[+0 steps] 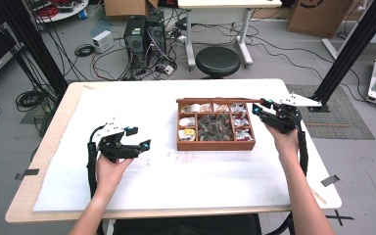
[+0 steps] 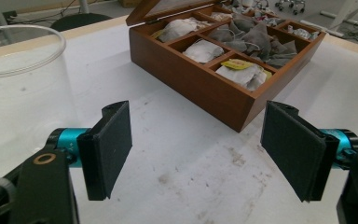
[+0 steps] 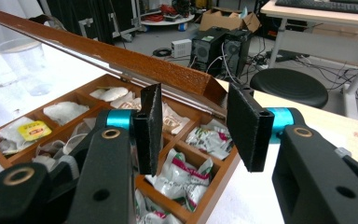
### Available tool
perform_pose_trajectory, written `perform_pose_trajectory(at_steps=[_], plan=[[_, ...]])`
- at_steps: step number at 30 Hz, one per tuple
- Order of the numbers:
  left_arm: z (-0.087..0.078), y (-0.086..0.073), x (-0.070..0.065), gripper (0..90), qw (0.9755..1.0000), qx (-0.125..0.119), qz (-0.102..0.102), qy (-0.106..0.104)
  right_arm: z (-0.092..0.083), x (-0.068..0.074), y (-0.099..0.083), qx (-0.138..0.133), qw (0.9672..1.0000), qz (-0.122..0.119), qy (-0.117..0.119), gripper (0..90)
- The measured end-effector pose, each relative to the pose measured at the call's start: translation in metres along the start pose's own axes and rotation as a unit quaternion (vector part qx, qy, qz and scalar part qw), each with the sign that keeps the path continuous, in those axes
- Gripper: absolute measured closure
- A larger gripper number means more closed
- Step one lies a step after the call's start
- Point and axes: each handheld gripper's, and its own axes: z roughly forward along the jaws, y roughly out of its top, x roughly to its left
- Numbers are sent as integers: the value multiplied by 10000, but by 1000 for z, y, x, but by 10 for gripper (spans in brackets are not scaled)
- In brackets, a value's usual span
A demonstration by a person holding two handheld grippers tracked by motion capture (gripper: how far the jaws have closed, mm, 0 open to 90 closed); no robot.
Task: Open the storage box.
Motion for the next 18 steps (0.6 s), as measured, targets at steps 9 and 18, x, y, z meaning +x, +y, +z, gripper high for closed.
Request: perform_pose_trajectory(at_steps=[9, 18], plan=[[9, 10, -5, 247, 9990, -94, -240, -374, 6, -6, 8, -177, 9998, 127, 41, 572], [19, 28, -12, 247, 9982, -82, -131, -574, 14, -11, 15, -167, 9997, 192, 12, 575]])
